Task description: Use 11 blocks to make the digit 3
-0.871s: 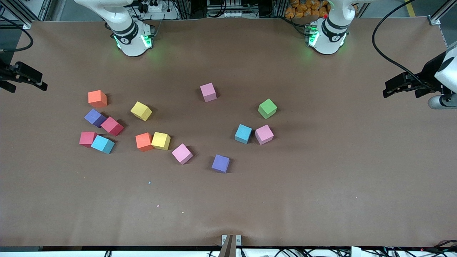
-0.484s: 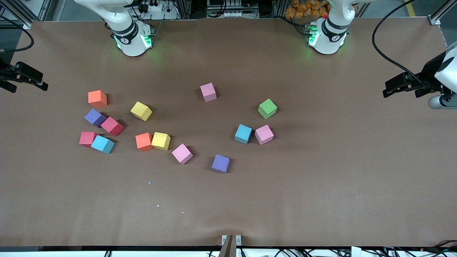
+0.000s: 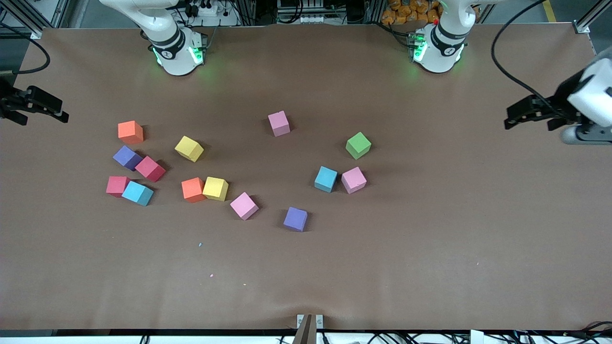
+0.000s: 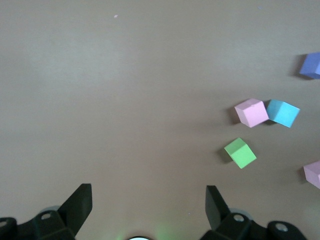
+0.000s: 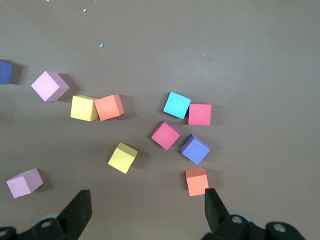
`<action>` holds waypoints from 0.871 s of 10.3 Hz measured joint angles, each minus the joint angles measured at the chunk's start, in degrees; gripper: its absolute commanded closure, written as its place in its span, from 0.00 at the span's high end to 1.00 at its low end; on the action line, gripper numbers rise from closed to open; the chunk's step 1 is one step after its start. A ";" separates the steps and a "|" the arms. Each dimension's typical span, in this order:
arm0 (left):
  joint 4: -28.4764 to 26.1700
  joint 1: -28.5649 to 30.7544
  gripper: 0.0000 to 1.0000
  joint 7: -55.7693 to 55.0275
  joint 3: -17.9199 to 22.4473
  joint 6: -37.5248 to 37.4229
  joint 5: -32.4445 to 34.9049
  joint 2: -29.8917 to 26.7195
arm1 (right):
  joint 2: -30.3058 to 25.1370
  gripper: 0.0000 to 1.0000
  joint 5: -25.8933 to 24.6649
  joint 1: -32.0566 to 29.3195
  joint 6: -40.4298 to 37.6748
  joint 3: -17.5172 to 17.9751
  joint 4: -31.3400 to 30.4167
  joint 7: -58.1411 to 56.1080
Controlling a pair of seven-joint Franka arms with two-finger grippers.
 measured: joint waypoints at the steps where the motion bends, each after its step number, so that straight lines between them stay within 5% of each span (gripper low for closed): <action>1: -0.09 -0.15 1.00 -0.57 -2.39 0.19 0.00 0.14 | 0.00 1.00 -0.01 -0.01 0.00 -0.01 -0.01 0.00; 5: -3.96 -0.75 1.00 -7.63 -10.59 5.39 -0.01 2.04 | 0.14 1.00 -0.02 0.00 -0.16 -0.01 -1.33 0.00; 9: -15.55 -1.01 1.00 -10.87 -18.92 19.23 0.01 2.47 | 1.86 1.00 -0.02 2.59 5.77 0.19 -12.26 0.03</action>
